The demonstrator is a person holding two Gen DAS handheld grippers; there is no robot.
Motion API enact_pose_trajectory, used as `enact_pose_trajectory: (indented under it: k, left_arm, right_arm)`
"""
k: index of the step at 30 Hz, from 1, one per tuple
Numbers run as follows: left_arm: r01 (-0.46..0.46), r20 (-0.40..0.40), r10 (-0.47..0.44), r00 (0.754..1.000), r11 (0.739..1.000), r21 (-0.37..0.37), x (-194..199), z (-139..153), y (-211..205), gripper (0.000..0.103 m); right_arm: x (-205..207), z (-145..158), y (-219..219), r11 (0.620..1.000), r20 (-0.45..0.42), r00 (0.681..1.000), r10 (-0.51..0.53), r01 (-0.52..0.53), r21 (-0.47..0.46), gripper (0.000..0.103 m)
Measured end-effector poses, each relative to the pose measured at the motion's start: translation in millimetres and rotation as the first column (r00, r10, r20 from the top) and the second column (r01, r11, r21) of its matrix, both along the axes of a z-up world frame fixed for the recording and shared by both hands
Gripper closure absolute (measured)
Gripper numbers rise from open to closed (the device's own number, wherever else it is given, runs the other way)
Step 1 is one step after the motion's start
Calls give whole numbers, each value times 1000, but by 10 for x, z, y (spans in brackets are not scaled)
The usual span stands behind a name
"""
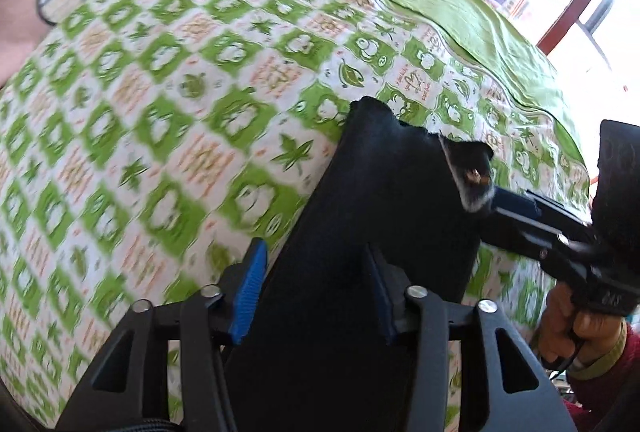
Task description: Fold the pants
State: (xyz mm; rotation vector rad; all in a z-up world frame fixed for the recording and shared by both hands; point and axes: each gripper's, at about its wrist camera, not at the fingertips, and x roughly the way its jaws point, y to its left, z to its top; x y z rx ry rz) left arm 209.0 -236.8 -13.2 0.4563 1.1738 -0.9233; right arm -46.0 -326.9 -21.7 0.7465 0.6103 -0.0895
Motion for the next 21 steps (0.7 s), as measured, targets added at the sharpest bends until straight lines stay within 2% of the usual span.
enact_pose_trajectory:
  k: [4, 5, 6, 7, 8, 14, 21]
  left_arm:
    - [4, -4, -4, 1000, 1000, -3, 55, -50, -136, 76]
    - [4, -5, -4, 1000, 1000, -10, 66, -52, -152, 84]
    - [5, -10, -5, 1000, 1000, -22, 79, -48, -155, 87]
    - [6, -16, -6, 1000, 1000, -31, 86, -42, -149, 91]
    - [7, -16, -7, 1000, 999, -36, 81, -34, -140, 93]
    - [22, 49, -20, 999, 999, -49, -4, 58, -141, 96]
    - [11, 58, -8, 998, 998, -64, 39, 175, -141, 96]
  right_arm:
    - [31, -29, -19, 1000, -2, 1000, 5, -5, 10, 69]
    - [42, -34, -17, 1000, -4, 1000, 8, -8, 7, 76]
    - [54, -40, -13, 1000, -7, 1000, 10, -10, 1, 81]
    - [63, -45, -10, 1000, -11, 1000, 11, -11, -5, 93]
    - [71, -51, -4, 1000, -15, 1000, 11, -11, -12, 96]
    - [63, 26, 32, 999, 3, 1000, 3, -3, -52, 97]
    - [83, 175, -44, 997, 22, 1000, -16, 17, -79, 98]
